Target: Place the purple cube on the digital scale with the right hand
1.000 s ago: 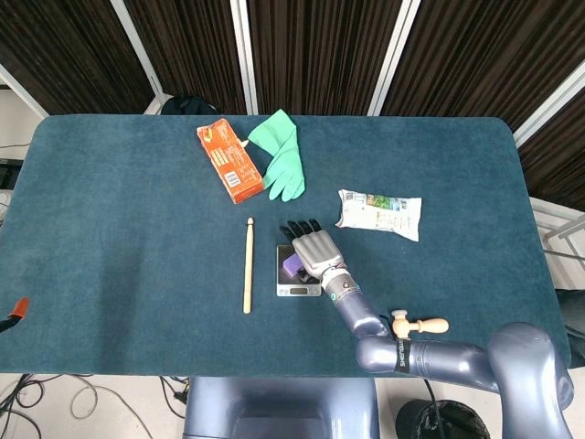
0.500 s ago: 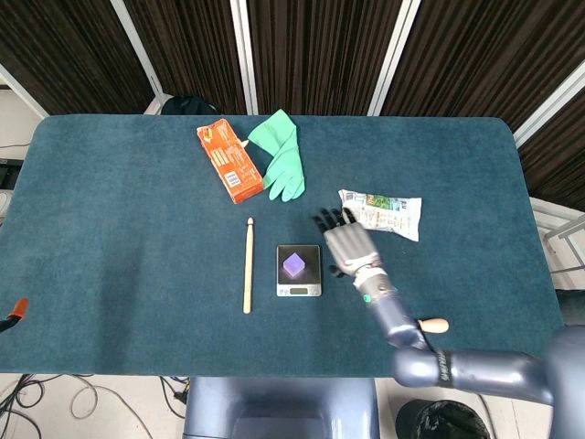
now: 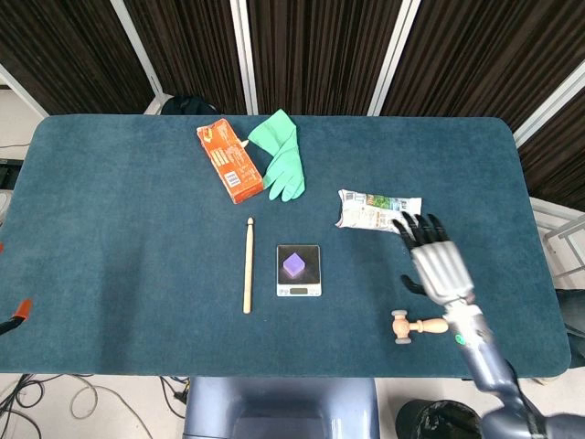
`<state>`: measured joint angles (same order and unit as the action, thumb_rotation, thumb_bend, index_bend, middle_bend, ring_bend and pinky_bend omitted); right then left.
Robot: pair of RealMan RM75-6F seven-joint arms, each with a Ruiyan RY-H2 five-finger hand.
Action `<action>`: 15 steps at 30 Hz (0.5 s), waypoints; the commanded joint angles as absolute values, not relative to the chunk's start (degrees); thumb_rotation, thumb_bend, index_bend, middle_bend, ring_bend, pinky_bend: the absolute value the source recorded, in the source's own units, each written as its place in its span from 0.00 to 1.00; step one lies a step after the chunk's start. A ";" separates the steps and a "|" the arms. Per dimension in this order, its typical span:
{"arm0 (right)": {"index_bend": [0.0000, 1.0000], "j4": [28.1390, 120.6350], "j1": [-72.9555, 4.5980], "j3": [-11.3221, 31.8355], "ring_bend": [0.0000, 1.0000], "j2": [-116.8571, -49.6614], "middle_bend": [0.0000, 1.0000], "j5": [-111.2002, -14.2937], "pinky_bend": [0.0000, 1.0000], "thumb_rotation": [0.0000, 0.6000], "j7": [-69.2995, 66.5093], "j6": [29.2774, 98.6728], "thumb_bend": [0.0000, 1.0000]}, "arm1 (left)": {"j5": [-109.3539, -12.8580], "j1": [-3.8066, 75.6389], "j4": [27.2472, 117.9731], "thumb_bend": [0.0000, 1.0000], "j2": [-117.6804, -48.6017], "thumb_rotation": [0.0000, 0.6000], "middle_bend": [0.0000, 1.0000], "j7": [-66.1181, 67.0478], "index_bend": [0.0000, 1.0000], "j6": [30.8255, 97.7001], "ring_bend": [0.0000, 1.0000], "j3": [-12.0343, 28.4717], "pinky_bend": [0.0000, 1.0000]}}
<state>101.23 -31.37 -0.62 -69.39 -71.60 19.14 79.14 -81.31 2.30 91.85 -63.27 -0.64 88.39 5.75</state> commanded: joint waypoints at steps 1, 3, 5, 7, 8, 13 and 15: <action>0.00 93.45 -21.63 -6.49 0.00 -68.91 0.00 -80.56 0.00 1.00 11.58 90.33 0.32 | -81.20 2.32 91.82 0.25 -63.34 1.00 0.00 -0.51 0.02 88.34 0.00 5.77 0.00; 0.00 91.11 -19.11 -7.40 0.00 -69.47 0.00 -81.94 0.00 1.00 9.67 92.90 0.32 | -81.17 2.30 91.74 0.25 -63.34 1.00 0.00 -0.53 0.02 88.47 0.00 5.85 0.00; 0.00 88.91 -16.74 -8.11 0.00 -70.00 0.00 -82.62 0.00 1.00 8.47 95.02 0.32 | -80.94 2.25 91.60 0.25 -63.36 1.00 0.00 -0.58 0.02 88.60 0.00 6.00 0.00; 0.00 87.01 -14.77 -8.50 0.00 -70.56 0.00 -83.33 0.00 1.00 7.42 96.50 0.32 | -80.62 2.22 91.44 0.25 -63.38 1.00 0.00 -0.60 0.02 88.59 0.00 6.14 0.00; 0.00 86.43 -14.15 -8.51 0.00 -70.74 0.00 -83.60 0.00 1.00 6.98 97.00 0.32 | -80.58 2.23 91.36 0.25 -63.40 1.00 0.00 -0.52 0.02 88.57 0.00 6.15 0.00; 0.00 85.17 -12.28 -7.63 0.00 -70.81 0.00 -84.69 0.00 1.00 6.96 98.93 0.32 | -80.68 2.15 91.37 0.25 -63.54 1.00 0.00 -0.32 0.02 88.99 0.00 6.25 0.00; 0.00 85.21 -11.86 -7.29 0.00 -70.70 0.00 -84.79 0.00 1.00 7.17 98.91 0.33 | -80.72 2.08 91.41 0.25 -63.57 1.00 0.00 -0.26 0.02 89.20 0.00 6.29 0.00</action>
